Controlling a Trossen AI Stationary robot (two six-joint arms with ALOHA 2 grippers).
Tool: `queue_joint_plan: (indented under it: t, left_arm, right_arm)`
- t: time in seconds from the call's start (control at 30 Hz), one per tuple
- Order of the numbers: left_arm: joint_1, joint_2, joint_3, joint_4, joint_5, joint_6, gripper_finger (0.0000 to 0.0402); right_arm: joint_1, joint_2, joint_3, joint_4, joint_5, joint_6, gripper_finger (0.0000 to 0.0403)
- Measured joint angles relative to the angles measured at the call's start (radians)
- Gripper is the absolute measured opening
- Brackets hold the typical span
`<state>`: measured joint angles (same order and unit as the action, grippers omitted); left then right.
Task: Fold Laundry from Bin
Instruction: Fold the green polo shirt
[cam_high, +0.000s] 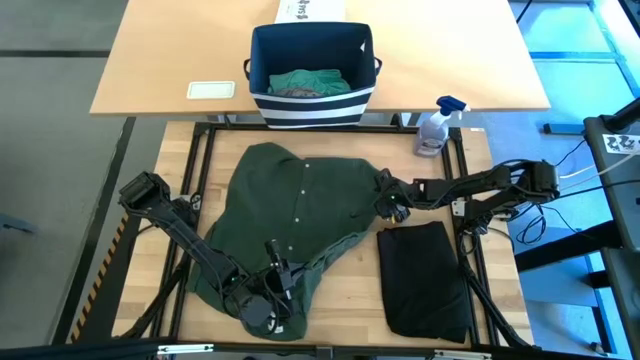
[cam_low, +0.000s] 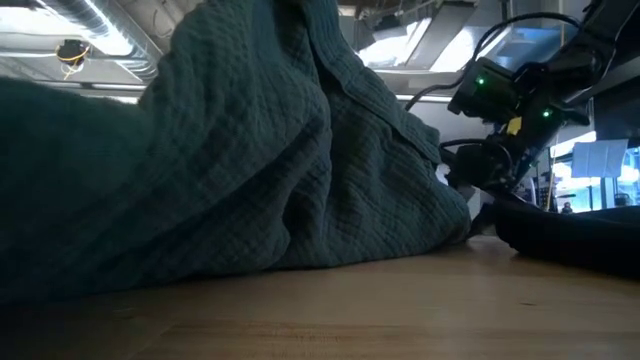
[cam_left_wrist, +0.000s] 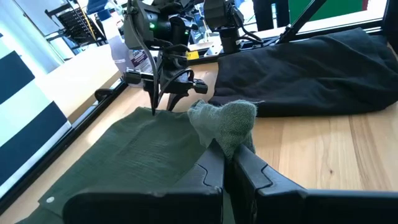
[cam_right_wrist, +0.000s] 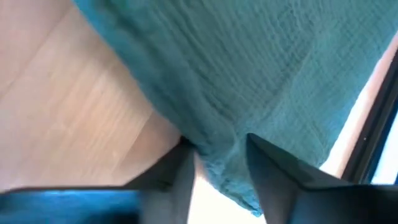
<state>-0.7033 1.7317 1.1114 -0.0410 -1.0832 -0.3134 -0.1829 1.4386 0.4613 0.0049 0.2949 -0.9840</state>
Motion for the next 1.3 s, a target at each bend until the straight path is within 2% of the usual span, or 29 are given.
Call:
queue_joint_plan:
  t: [0.13,0.2,0.33,0.5,0.83,1.1,1.3]
  left_arm:
    - [0.0,0.0,0.0,0.0,0.0,0.0,0.0]
    - [0.0,0.0,0.0,0.0,0.0,0.001,0.0]
    - [0.0,0.0,0.0,0.0,0.016,0.0,0.0]
    - [0.0,0.0,0.0,0.008,0.046,-0.036,0.0]
    - [0.034,0.0,0.0,0.125,0.18,-0.032,0.0]
    - [0.11,0.021,0.0,0.234,0.344,-0.008,0.0]
    - [0.151,0.061,0.0,0.405,0.468,0.081,0.0]
  right_arm:
    - [-0.002,0.002,-0.001,-0.001,0.003,0.006,0.0045]
    - [-0.011,0.002,-0.001,0.003,0.033,0.009,0.0013]
    - [-0.024,-0.01,0.0,-0.001,0.107,0.046,0.0012]
    - [-0.02,-0.094,0.004,-0.024,0.104,0.112,0.0004]
    - [-0.018,-0.425,0.004,-0.198,0.087,0.237,0.0001]
    - [0.061,-0.676,0.006,-0.205,0.116,0.349,0.0001]
    - [0.155,-0.774,0.006,-0.227,0.154,0.375,0.0001]
